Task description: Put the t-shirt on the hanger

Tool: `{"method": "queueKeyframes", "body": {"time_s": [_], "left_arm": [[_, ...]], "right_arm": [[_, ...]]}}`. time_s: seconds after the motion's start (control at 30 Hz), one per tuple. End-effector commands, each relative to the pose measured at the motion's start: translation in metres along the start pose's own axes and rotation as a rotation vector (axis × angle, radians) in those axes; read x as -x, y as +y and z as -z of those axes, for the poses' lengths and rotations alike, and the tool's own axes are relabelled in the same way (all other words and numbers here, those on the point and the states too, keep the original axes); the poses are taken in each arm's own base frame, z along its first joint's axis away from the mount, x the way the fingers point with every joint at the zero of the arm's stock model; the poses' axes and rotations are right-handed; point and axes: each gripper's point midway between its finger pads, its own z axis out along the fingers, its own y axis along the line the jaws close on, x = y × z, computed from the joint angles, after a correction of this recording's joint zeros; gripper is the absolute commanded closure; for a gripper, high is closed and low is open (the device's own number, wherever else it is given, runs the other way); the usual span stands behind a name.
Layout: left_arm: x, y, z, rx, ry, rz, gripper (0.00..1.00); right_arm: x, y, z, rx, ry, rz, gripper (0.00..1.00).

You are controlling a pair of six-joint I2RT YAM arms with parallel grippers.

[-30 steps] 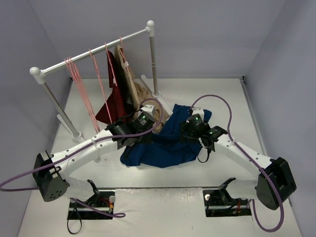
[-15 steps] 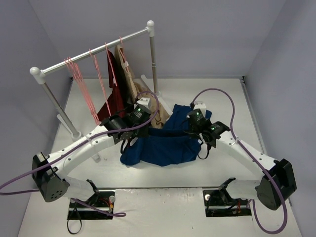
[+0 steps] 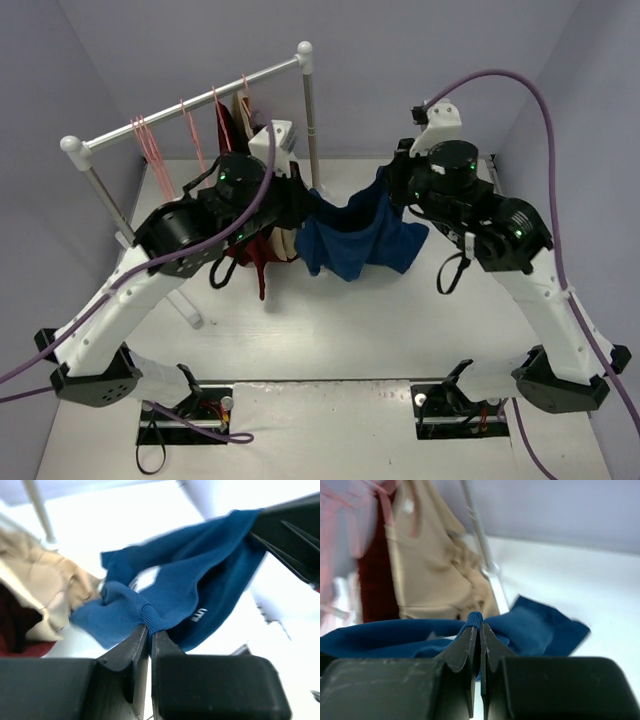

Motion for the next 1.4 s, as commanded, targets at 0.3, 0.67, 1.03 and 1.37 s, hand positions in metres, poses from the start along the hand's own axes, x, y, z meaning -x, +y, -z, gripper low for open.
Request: {"method": "queueKeyframes", "body": {"time_s": [0.3, 0.67, 1.03, 1.37], "left_arm": [[-0.127, 0.061, -0.007, 0.229, 0.214, 0.115, 1.0], [-0.195, 0.107, -0.058, 0.423, 0.232, 0.13, 1.0], [-0.148, 0.082, -0.05, 0.313, 0.164, 0.085, 0.49], [-0.026, 0.082, 0.015, 0.382, -0.055, -0.026, 0.4]], "right_arm": [[-0.18, -0.022, -0.013, -0.072, 0.382, -0.003, 1.0], [-0.287, -0.047, -0.049, -0.197, 0.514, 0.03, 1.0], [-0.307, -0.045, -0.068, -0.189, 0.559, 0.062, 1.0], [-0.298, -0.044, -0.07, -0.17, 0.544, 0.063, 1.0]]}}
